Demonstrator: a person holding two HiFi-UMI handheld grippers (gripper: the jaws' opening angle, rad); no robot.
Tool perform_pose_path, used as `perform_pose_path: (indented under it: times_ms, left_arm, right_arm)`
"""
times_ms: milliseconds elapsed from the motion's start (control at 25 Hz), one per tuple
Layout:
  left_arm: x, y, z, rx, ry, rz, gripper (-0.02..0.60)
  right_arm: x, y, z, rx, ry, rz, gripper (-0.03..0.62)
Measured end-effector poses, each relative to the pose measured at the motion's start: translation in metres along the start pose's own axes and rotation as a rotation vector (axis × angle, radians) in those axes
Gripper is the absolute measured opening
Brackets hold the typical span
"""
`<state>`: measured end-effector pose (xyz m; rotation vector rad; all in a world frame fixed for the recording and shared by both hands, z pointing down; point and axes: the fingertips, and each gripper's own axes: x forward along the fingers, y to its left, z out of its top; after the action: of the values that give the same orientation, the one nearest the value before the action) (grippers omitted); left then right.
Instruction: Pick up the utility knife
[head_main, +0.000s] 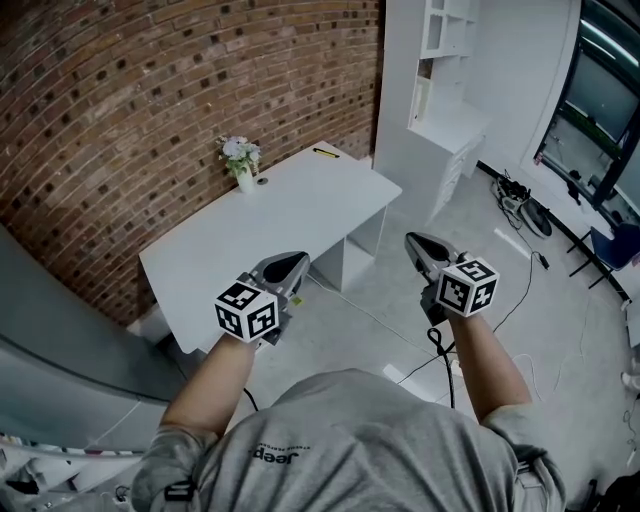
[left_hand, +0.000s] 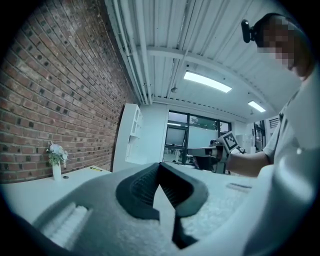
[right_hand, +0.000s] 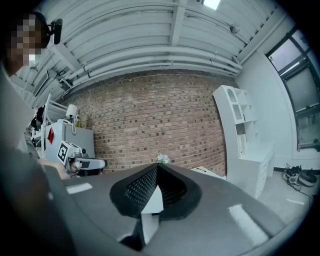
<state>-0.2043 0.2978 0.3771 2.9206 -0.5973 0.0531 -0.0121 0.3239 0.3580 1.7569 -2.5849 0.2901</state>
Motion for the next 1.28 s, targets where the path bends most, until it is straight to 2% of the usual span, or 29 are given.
perform_pose_path:
  times_ms: [440,680,840,960,1080,1280]
  left_arm:
    - [0.072,-0.071,0.000,0.007,-0.031,0.040,0.000]
    - [0.102,-0.068,-0.004,-0.005,-0.019,0.046,0.000]
    - [0.121,-0.037,-0.006,-0.018,-0.015,0.039,0.000]
    - [0.140,0.000,-0.009,-0.026,-0.015,0.012,0.000]
    - [0.165,0.054,-0.010,-0.034,-0.028,-0.027,0.000]
    - [0.219,0.168,0.007,-0.035,-0.027,-0.090,0.000]
  right_arm:
    - [-0.051,-0.058,0.006,-0.046,0.031,0.087,0.009]
    - [-0.039,-0.088,0.004,-0.030,0.038,0.112,0.009]
    - [-0.007,-0.107,0.002,-0.016,0.045,0.111,0.009]
    - [0.030,-0.123,-0.002,-0.011,0.049,0.099,0.009]
    - [0.082,-0.144,-0.002,-0.012,0.044,0.076,0.009]
    - [0.191,-0.182,0.018,-0.012,0.012,0.054,0.009]
